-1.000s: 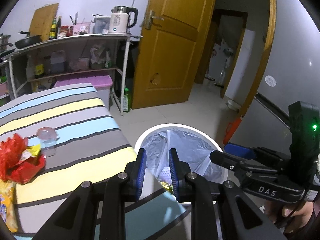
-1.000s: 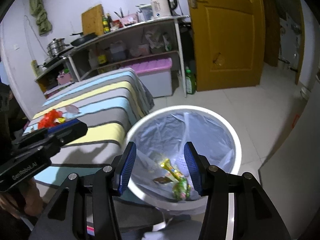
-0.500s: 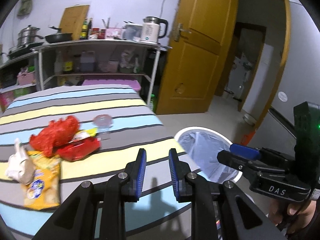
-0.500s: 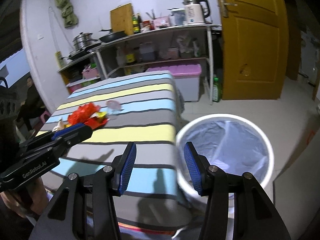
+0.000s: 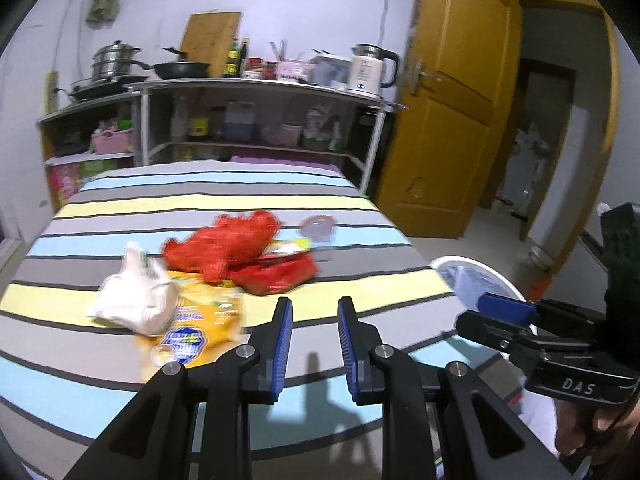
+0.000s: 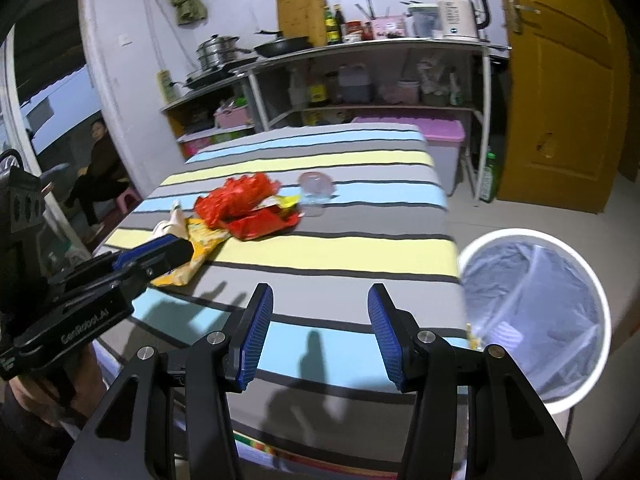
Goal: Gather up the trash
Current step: 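Move both grippers back over the table toward the remaining trash, then grasp the white tissue pack with the left gripper while the right grasps the yellow cracker bag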
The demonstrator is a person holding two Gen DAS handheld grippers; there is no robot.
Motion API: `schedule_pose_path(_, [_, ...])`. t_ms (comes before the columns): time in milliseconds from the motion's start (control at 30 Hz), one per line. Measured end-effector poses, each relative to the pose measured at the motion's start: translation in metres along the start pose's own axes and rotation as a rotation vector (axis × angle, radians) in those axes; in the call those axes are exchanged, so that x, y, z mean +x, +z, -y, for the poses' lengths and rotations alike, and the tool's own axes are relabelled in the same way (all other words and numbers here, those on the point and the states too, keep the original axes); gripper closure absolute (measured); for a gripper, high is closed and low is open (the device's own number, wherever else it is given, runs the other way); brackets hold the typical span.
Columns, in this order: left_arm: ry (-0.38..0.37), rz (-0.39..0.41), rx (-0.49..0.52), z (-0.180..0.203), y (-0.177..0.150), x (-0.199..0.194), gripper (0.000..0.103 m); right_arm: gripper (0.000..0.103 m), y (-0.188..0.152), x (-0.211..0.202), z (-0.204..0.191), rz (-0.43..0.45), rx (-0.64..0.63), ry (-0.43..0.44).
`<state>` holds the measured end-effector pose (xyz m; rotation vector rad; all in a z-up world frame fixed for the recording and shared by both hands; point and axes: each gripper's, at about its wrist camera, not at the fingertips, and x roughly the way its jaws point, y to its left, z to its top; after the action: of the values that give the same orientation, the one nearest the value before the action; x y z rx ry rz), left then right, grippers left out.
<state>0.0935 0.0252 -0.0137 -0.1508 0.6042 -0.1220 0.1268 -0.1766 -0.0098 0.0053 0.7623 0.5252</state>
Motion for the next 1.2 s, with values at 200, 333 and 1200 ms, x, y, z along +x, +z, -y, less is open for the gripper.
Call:
schedule_pose_path(200, [0.085, 0.015, -0.042, -0.041, 0.004, -0.001, 0.075, 0.052, 0.003, 0.013, -0.015, -0.02, -0.03, 0.03])
schedule_pose_path(333, [0.121, 0.011, -0.056, -0.061, 0.004, 0.004, 0.072, 0.052, 0.004, 0.021, -0.021, -0.031, -0.041, 0.04])
schedule_pose_path(1200, [0.194, -0.052, 0.005, -0.088, -0.004, 0.028, 0.084, 0.052, 0.015, 0.06, -0.045, -0.09, -0.062, 0.094])
